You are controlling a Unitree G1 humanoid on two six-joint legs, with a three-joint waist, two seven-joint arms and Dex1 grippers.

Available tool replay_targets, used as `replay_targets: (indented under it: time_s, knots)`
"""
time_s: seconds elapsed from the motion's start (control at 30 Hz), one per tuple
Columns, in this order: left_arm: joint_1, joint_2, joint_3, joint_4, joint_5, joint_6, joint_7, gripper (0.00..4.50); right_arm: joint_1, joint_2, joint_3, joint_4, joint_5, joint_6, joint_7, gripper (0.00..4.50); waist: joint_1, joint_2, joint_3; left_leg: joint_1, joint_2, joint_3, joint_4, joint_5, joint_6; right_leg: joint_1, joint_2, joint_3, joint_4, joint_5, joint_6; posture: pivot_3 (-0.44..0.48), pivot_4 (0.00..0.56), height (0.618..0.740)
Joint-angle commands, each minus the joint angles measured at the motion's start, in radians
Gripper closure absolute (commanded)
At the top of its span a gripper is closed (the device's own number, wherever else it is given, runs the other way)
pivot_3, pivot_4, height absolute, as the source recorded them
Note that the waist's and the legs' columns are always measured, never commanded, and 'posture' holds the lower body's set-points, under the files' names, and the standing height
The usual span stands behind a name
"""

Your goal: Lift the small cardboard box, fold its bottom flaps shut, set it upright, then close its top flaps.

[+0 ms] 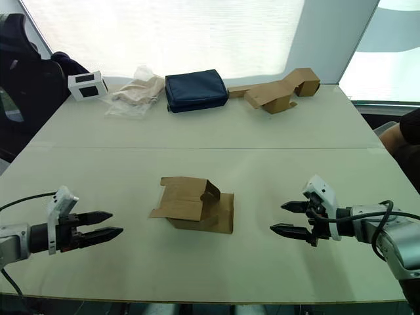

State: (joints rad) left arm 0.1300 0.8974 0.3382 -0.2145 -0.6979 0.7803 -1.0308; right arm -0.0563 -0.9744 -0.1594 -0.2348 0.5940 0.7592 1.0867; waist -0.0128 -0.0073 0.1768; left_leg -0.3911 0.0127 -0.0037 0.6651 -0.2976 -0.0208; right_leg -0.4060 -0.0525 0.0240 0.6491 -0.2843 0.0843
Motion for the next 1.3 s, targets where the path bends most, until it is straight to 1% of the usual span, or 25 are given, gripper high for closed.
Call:
replay_targets:
  time_s: [0.03,0.23,0.5,0.57,0.7,0.83,1.0,1.03,1.1,1.17,1.23,1.3]
  knots:
    - [-0.017,0.005,0.029,-0.010,-0.008,-0.008,0.002,0.01,-0.021,0.001,-0.002,-0.029,0.012,0.008,-0.004,0.00,0.000,0.000,0.000,0.000,0.000,0.000,0.000,0.000,0.000,0.000,0.000,0.000,0.000,0.000,0.000,0.000,0.150,0.740]
    - [-0.059,-0.008,0.022,0.021,0.011,-0.044,0.016,0.01,-0.038,0.012,0.003,-0.027,0.013,0.020,-0.015,0.00,0.001,0.000,0.000,0.000,0.000,0.000,0.000,0.000,0.000,0.000,0.000,0.000,0.000,0.000,0.000,0.000,0.150,0.740]
    - [-0.064,-0.008,0.021,0.034,0.019,-0.054,0.010,0.01,-0.013,0.020,-0.020,-0.040,0.021,0.012,-0.023,0.00,0.000,0.000,0.000,0.000,0.000,0.000,0.000,0.000,0.000,0.000,0.000,0.000,0.000,0.000,0.000,0.000,0.150,0.740]
    - [-0.057,-0.004,0.010,0.031,0.044,-0.082,0.007,0.01,-0.005,0.022,-0.025,-0.036,0.016,0.000,-0.021,0.00,0.001,0.000,0.000,0.000,0.000,0.000,0.000,0.000,0.000,0.000,0.000,0.000,0.000,0.000,0.000,0.000,0.150,0.740]
    - [-0.085,-0.045,0.000,0.049,0.059,-0.097,0.053,0.01,-0.012,0.028,-0.026,-0.001,-0.005,-0.034,-0.028,0.00,0.001,0.000,0.000,0.000,0.000,0.000,0.000,0.000,0.000,0.000,0.000,0.000,0.000,0.000,0.000,0.000,0.150,0.740]
    - [-0.112,-0.059,-0.009,0.078,0.045,-0.068,0.046,0.01,-0.022,0.032,-0.030,-0.005,0.006,-0.031,-0.040,0.00,0.001,0.000,0.000,0.000,0.000,0.000,0.000,0.000,0.000,0.000,0.000,0.000,0.000,0.001,0.001,0.000,0.150,0.740]
    - [-0.162,-0.035,-0.026,0.151,-0.029,0.074,-0.024,0.01,0.015,0.053,-0.050,-0.054,0.022,-0.028,-0.066,0.00,0.001,0.000,0.000,0.000,0.000,0.000,0.000,0.000,0.000,0.000,0.000,-0.001,0.001,0.002,0.003,0.000,0.150,0.740]
    - [-0.184,-0.038,-0.023,0.178,-0.079,0.145,-0.045,0.01,0.022,0.064,-0.062,-0.070,0.038,-0.021,-0.073,0.00,0.001,0.000,0.000,0.000,0.000,0.000,0.000,0.000,0.000,0.000,0.001,-0.001,0.001,0.002,0.003,0.000,0.150,0.740]
    - [-0.250,-0.056,-0.005,0.245,-0.206,0.316,-0.076,0.01,0.013,0.116,-0.125,-0.116,0.158,0.047,-0.108,0.00,0.002,0.000,0.000,0.000,-0.001,0.000,0.001,0.000,0.000,0.000,0.001,-0.001,0.001,0.002,0.003,0.000,0.150,0.740]
    - [-0.309,-0.073,-0.011,0.291,-0.268,0.414,-0.087,0.01,0.003,0.149,-0.164,-0.166,0.251,0.105,-0.144,0.00,0.001,0.000,0.000,0.000,0.000,-0.001,0.002,0.000,0.000,0.001,0.002,-0.002,0.002,0.002,0.004,0.000,0.150,0.740]
    - [-0.364,-0.100,-0.058,0.312,-0.278,0.456,-0.089,0.01,0.024,0.152,-0.162,-0.256,0.285,0.132,-0.171,0.00,0.002,0.000,0.000,0.000,-0.001,-0.001,0.002,0.000,0.000,0.001,0.002,-0.002,0.003,0.002,0.004,0.000,0.150,0.740]
    - [-0.419,-0.127,-0.111,0.334,-0.259,0.462,-0.090,0.01,0.038,0.149,-0.145,-0.340,0.299,0.145,-0.202,0.00,0.002,-0.001,-0.001,0.000,-0.001,-0.002,0.002,0.000,0.000,0.001,0.003,-0.002,0.003,0.002,0.004,0.000,0.150,0.740]
